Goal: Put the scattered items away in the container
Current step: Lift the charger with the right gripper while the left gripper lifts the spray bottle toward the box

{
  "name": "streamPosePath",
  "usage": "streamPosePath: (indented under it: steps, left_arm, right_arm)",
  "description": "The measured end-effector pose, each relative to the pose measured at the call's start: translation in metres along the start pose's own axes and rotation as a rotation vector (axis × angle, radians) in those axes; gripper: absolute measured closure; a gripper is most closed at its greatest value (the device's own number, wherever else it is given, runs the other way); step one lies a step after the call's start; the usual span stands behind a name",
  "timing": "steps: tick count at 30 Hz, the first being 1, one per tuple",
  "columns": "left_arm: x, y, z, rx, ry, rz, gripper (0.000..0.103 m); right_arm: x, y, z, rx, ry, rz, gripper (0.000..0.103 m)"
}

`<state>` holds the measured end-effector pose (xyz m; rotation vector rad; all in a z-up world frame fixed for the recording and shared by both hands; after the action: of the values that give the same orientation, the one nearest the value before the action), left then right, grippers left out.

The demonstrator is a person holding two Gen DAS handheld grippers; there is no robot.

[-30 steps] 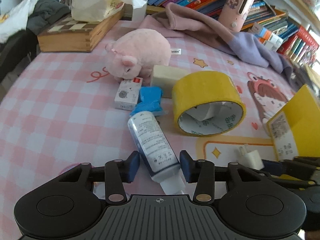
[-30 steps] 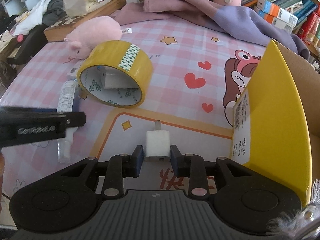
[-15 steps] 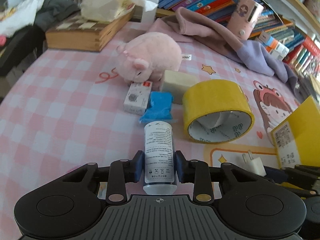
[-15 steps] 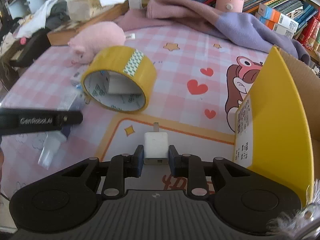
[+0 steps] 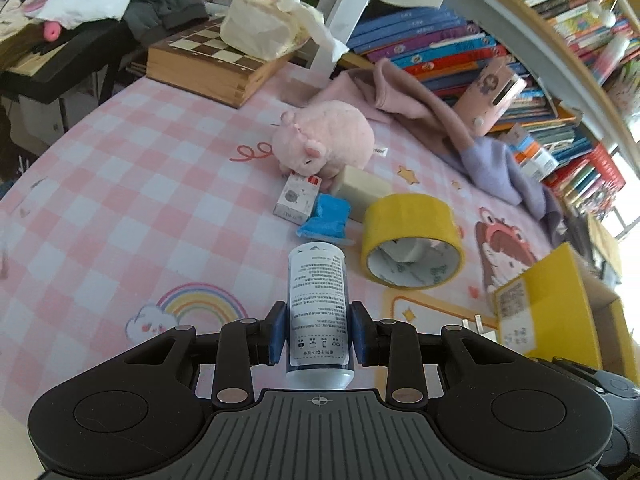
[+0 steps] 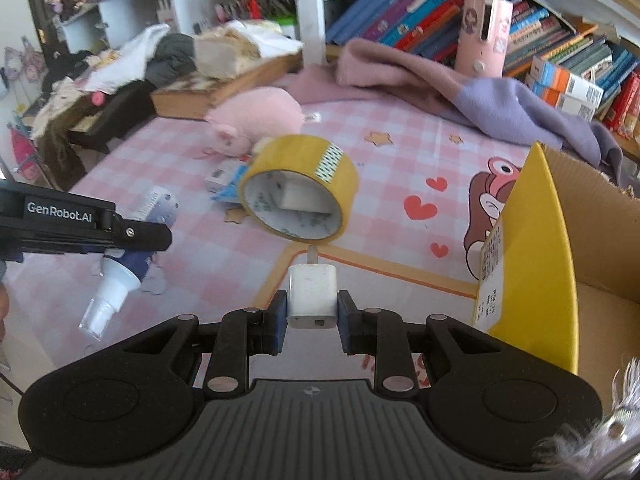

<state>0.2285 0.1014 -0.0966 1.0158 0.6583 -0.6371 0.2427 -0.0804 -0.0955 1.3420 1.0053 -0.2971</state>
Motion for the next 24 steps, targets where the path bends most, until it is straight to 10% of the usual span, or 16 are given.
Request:
streamPosePath:
  steps: [24]
  left_arm:
    - [-0.12, -0.094, -0.007, -0.041, -0.15, 0.053, 0.072]
  right_arm:
    - [-0.119, -0.08, -0.049, -0.022, -0.004, 0.031, 0.079]
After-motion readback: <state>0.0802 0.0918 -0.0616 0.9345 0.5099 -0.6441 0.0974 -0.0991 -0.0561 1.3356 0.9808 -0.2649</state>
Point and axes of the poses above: each gripper's, at about its wrist camera, not at the fingertips, and x roughly the way its jaws point, z to its right, y to its top, the point moved 7 cm from there along x, roughly the way its jaws point, and after that the axes turned 2 degrees about x, right-handed, at the moved point
